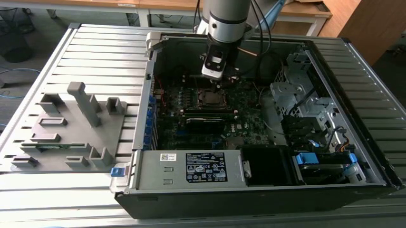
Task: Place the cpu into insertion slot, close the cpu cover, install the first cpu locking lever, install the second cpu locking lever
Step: 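Close the cpu cover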
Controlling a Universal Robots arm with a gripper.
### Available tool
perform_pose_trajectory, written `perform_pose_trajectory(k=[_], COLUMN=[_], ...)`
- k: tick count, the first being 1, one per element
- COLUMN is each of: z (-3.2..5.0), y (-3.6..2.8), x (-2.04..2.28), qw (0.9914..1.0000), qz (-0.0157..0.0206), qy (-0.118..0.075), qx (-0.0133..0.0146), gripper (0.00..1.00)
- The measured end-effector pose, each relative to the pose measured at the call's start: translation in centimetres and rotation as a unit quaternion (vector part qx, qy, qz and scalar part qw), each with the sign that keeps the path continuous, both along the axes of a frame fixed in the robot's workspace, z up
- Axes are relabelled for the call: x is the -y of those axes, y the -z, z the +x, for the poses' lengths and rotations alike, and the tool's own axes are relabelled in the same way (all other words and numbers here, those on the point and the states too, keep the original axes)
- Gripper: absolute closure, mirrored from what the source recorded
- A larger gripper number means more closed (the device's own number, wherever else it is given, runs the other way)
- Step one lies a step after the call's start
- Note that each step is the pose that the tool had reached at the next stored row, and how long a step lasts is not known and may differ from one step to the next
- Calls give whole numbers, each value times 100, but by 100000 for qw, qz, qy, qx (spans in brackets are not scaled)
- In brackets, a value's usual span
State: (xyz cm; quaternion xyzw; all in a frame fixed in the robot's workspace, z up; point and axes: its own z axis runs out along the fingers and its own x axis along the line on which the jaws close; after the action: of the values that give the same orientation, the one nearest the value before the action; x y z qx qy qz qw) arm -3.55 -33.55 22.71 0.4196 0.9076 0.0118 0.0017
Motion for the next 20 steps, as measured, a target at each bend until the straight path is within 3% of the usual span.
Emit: perform_pose_trajectory(k=[2,10,13,17,20], z=[0,0,0,0,0], y=[0,1,0,1,2], x=[0,0,0,0,0], qw=[99996,99992,99965,99850,99695], qz=[-4,-31,-34,-29,-28], qy=[-940,-1243,-2659,-5471,-7807], qx=[1,1,0,3,3], gripper=[89,89,89,89,89])
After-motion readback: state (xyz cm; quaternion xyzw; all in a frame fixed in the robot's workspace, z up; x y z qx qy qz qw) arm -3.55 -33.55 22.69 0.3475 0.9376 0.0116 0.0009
